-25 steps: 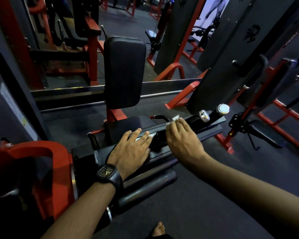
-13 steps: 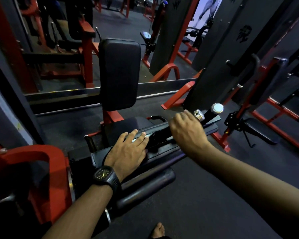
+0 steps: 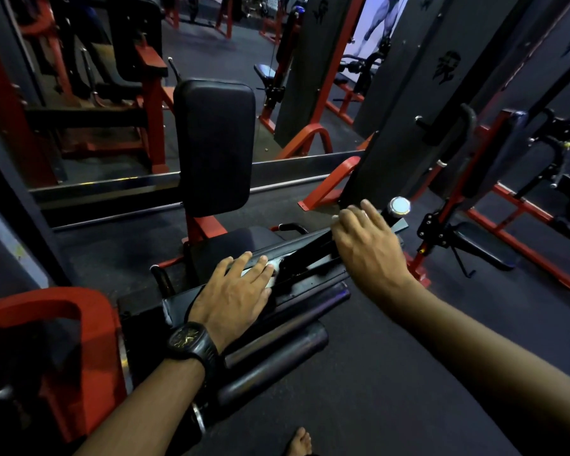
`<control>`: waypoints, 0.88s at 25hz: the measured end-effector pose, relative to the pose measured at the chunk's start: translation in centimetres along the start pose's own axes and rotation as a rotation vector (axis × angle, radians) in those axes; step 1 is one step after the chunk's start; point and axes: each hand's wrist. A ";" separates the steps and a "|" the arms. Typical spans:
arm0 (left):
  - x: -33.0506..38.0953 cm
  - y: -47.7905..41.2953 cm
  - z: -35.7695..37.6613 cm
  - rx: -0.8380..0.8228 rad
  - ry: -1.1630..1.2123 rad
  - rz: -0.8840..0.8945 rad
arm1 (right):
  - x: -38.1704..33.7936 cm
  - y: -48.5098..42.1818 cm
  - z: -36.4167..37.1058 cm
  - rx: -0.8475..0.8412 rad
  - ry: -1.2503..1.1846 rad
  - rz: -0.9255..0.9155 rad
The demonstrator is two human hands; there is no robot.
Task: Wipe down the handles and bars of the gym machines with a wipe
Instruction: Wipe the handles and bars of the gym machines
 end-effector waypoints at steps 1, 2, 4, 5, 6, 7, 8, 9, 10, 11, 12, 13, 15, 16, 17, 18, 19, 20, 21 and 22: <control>0.0 0.0 0.0 0.005 0.007 -0.003 | 0.6 0.4 -0.1 0.002 -0.051 0.064; 0.1 0.1 0.0 0.013 0.010 -0.004 | 0.9 0.8 -0.6 0.012 -0.100 0.164; 0.0 0.0 0.1 0.021 0.005 -0.001 | -0.7 2.6 -0.8 0.109 -0.262 0.411; 0.0 0.0 0.2 0.019 0.002 -0.001 | -2.5 4.0 -0.8 0.165 -0.414 0.564; 0.0 0.0 0.2 0.018 0.003 -0.005 | -4.3 5.1 -0.6 0.206 -0.590 0.737; 0.0 0.1 0.2 0.017 0.008 -0.009 | -5.6 5.6 -0.3 0.222 -0.780 0.922; 0.0 0.1 0.3 0.019 0.012 -0.010 | -6.0 5.3 -0.1 0.235 -0.961 1.107; 0.0 0.0 0.3 0.017 0.015 -0.011 | -5.9 4.4 0.3 0.244 -1.145 1.289; 0.0 0.0 0.4 0.012 0.015 -0.015 | -5.9 3.4 0.3 0.260 -1.359 1.447; 0.0 0.0 0.4 0.004 0.018 -0.022 | -6.2 2.4 0.1 0.284 -1.590 1.565; 0.0 0.0 0.4 -0.003 0.023 -0.029 | -6.8 1.8 -0.2 0.295 -1.798 1.619; 0.0 0.0 0.4 -0.007 0.029 -0.032 | -7.4 1.5 -0.4 0.286 -1.919 1.622; 0.0 0.0 0.2 -0.020 0.032 -0.030 | -7.9 1.5 -0.5 0.266 -1.900 1.566; -0.1 0.1 0.1 -0.024 0.027 -0.027 | -7.4 1.5 -0.2 0.293 -1.836 1.567; 0.0 0.0 0.0 -0.030 0.024 -0.026 | -6.7 1.3 0.2 0.329 -1.765 1.606; 0.0 0.0 -0.2 -0.038 0.026 -0.027 | -6.1 1.0 0.7 0.353 -1.714 1.650; 0.0 0.0 -0.3 -0.043 0.030 -0.032 | -6.0 0.7 0.9 0.356 -1.685 1.678; 0.1 0.0 -0.4 -0.044 0.032 -0.035 | -6.2 0.7 0.9 0.336 -1.673 1.669; 0.1 0.0 -0.5 -0.045 0.029 -0.035 | -6.7 1.1 1.0 0.296 -1.671 1.637; 0.1 -0.1 -0.5 -0.044 0.020 -0.031 | -7.2 1.5 1.0 0.257 -1.676 1.601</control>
Point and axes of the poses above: each hand's wrist, its own y-axis away from the middle knuckle, its own z-axis out of the palm, x = y × z, and after that the axes turned 12 degrees about z, right-handed
